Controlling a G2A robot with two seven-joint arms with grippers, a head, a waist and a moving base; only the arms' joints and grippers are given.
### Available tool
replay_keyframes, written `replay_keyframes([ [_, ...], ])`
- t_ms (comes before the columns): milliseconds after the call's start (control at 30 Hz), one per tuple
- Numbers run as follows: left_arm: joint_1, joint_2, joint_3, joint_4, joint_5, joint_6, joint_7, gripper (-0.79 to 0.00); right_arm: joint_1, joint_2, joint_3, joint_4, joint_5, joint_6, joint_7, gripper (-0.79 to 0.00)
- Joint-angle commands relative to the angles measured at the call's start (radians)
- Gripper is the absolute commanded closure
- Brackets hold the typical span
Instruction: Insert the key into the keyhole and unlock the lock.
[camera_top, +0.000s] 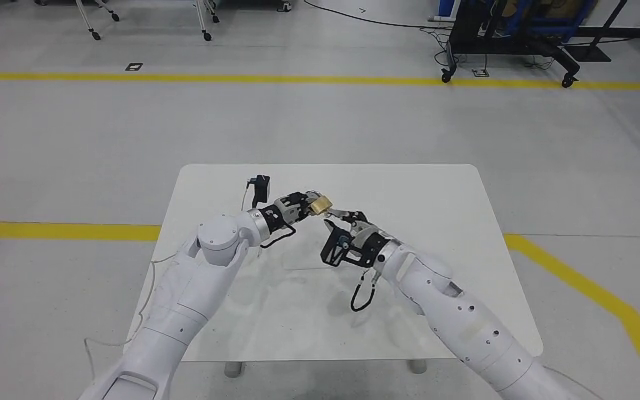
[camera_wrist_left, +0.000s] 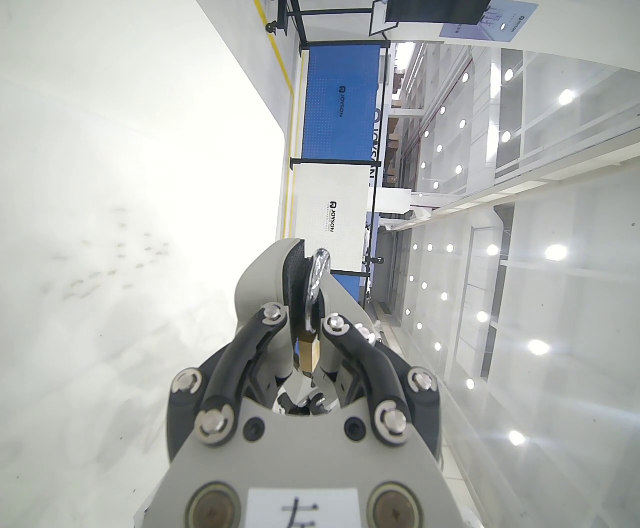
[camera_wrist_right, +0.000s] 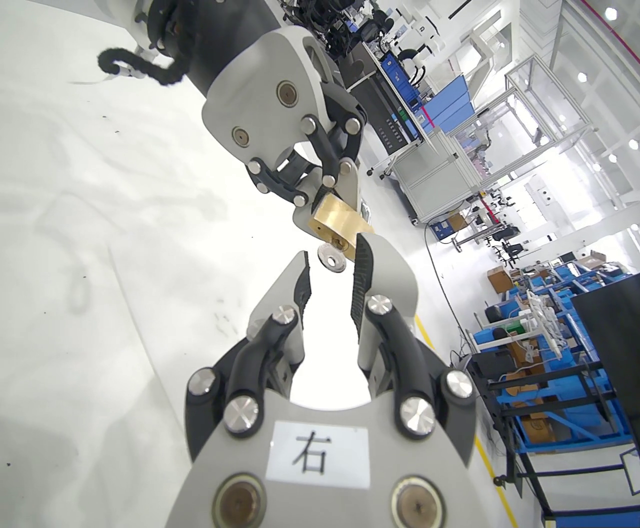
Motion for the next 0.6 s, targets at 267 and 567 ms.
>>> replay_keyframes([
  [267, 0.0, -0.002, 0.003, 0.0, 0.013, -0.001, -0.004, 0.0, 0.01, -0.012, 0.003, 0.028, 0.046, -0.017, -0.037, 0.0],
  [567, 0.008, -0.001, -0.002, -0.013, 0.034, -0.026, -0.015, 0.0, 0.007, -0.02, 0.032, 0.079, 0.172, -0.057, -0.112, 0.0],
])
